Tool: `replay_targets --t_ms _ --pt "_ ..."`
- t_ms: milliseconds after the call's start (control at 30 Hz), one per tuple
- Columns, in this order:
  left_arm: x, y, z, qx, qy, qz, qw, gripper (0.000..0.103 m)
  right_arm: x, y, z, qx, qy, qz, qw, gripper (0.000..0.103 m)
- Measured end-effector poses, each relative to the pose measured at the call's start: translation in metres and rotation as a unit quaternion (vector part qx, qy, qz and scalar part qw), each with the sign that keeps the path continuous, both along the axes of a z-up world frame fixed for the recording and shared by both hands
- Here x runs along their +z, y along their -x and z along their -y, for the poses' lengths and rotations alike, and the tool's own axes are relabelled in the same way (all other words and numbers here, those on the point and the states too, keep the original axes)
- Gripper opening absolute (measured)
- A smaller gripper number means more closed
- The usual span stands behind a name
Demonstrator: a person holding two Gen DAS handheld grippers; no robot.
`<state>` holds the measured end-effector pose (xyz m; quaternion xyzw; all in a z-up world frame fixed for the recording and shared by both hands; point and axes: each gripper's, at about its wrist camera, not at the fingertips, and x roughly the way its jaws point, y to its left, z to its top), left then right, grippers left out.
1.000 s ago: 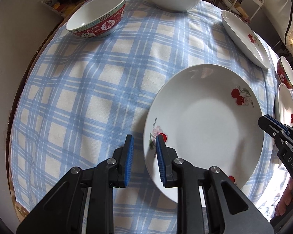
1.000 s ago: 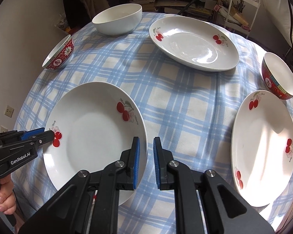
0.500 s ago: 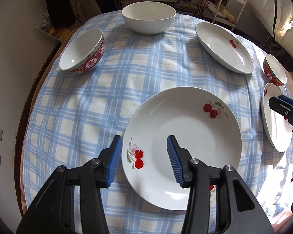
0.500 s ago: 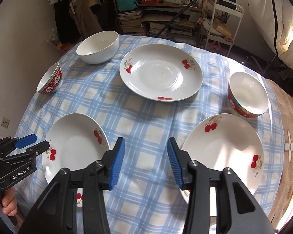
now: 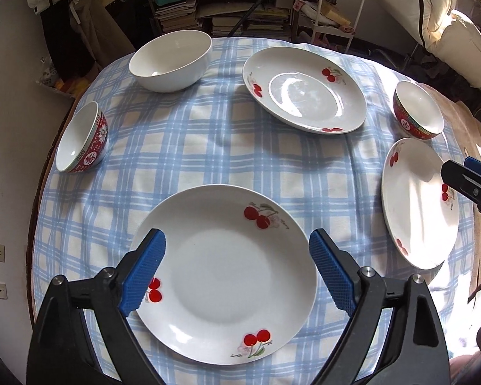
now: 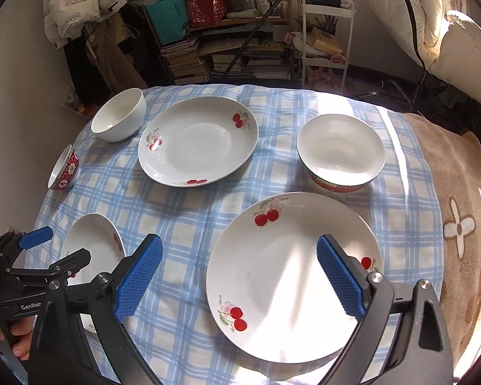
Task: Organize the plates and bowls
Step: 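Lower the plate onto the cloth and open both grippers, then close the left gripper on a second cherry plate while the right gripper grips its rim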
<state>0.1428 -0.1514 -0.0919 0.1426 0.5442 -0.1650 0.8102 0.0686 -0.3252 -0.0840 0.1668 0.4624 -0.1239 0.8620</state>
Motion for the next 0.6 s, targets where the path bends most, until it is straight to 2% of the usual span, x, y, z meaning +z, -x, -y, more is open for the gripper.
replay_targets --t_ms 200,600 --pt "0.007 0.003 0.037 -0.02 0.004 0.012 0.9997 0.09 0.001 0.019 0.031 -0.028 0.006 -0.001 1.0 0.101" --pt "-0.009 0.012 0.104 -0.078 0.012 0.003 0.9969 0.09 -0.033 0.053 0.095 -0.106 -0.048 -0.018 0.993 0.096"
